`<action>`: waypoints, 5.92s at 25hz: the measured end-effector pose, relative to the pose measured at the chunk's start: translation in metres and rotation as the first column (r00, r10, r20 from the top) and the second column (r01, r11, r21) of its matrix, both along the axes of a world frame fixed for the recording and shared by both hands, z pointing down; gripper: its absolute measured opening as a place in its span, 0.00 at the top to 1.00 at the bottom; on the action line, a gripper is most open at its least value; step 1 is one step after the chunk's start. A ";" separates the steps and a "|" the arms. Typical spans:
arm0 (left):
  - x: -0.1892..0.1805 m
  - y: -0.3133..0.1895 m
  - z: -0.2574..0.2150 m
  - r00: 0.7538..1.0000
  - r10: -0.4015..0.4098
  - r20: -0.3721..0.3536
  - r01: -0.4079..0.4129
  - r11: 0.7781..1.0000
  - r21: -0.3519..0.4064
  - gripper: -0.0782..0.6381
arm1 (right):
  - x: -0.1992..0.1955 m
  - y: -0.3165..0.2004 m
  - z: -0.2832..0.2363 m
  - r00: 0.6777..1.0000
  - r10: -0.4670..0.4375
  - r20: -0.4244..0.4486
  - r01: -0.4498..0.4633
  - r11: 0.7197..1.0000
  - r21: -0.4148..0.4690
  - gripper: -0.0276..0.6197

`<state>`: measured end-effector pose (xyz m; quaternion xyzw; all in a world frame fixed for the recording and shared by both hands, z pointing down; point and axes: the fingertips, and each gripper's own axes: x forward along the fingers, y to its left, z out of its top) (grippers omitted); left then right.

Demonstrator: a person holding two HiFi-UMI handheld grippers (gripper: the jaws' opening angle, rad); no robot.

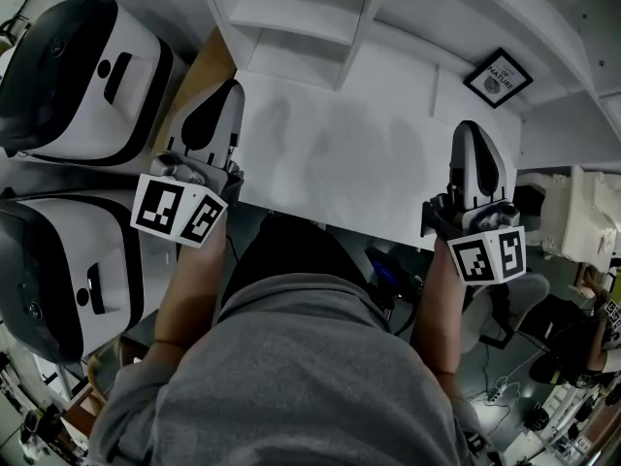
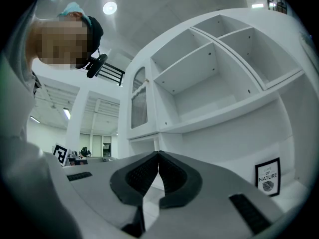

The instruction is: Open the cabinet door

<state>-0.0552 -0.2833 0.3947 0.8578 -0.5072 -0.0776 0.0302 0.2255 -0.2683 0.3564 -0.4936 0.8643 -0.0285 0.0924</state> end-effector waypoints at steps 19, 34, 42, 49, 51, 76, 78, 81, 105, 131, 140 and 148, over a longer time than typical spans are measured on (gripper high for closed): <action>0.003 -0.023 -0.019 0.995 0.095 0.029 -0.095 0.995 0.032 0.88 | 0.002 0.003 -0.017 0.994 0.103 0.022 -0.104 0.994 0.033 0.92; 0.007 -0.034 -0.070 0.995 0.067 0.070 -0.079 0.978 0.192 0.88 | 0.008 0.010 -0.036 0.988 0.153 -0.012 -0.152 0.986 0.071 0.92; 0.007 -0.019 -0.131 0.992 0.069 0.108 -0.102 0.937 0.334 0.88 | 0.020 0.016 -0.046 0.980 0.194 -0.036 -0.190 0.977 0.096 0.92; 0.031 -0.016 -0.182 0.984 0.082 0.157 -0.145 0.880 0.452 0.88 | 0.026 0.014 -0.048 0.980 0.197 -0.032 -0.193 0.975 0.108 0.92; 0.039 -0.017 -0.192 0.983 0.105 0.153 -0.165 0.874 0.458 0.88 | 0.025 0.014 -0.049 0.980 0.193 -0.037 -0.188 0.975 0.114 0.92; 0.109 -0.032 -0.362 0.975 0.049 0.217 -0.198 0.636 0.746 0.88 | 0.036 -0.004 -0.073 0.983 0.178 -0.056 -0.163 0.965 0.208 0.92; 0.115 -0.037 -0.375 0.973 0.023 0.229 -0.194 0.616 0.764 0.88 | 0.037 -0.006 -0.074 0.983 0.176 -0.054 -0.162 0.964 0.210 0.92; 0.128 -0.044 -0.392 0.968 -0.015 0.251 -0.195 0.582 0.790 0.88 | 0.039 -0.007 -0.075 0.983 0.177 -0.053 -0.162 0.964 0.213 0.92; 0.157 -0.121 -0.438 0.938 -0.200 0.285 -0.130 0.559 0.819 0.71 | 0.047 -0.021 -0.070 0.978 0.207 -0.038 -0.195 0.958 0.211 0.92; 0.149 -0.127 -0.433 0.938 -0.127 0.322 -0.184 0.605 0.775 0.77 | 0.039 -0.029 -0.063 0.982 0.186 -0.042 -0.173 0.963 0.205 0.92; 0.143 -0.107 -0.437 0.945 -0.081 0.316 -0.217 0.568 0.794 0.77 | 0.035 -0.029 -0.065 0.984 0.174 -0.047 -0.161 0.965 0.206 0.92; 0.138 -0.087 -0.437 0.944 -0.015 0.329 -0.263 0.567 0.781 0.77 | 0.029 -0.027 -0.068 0.987 0.155 -0.050 -0.141 0.968 0.208 0.92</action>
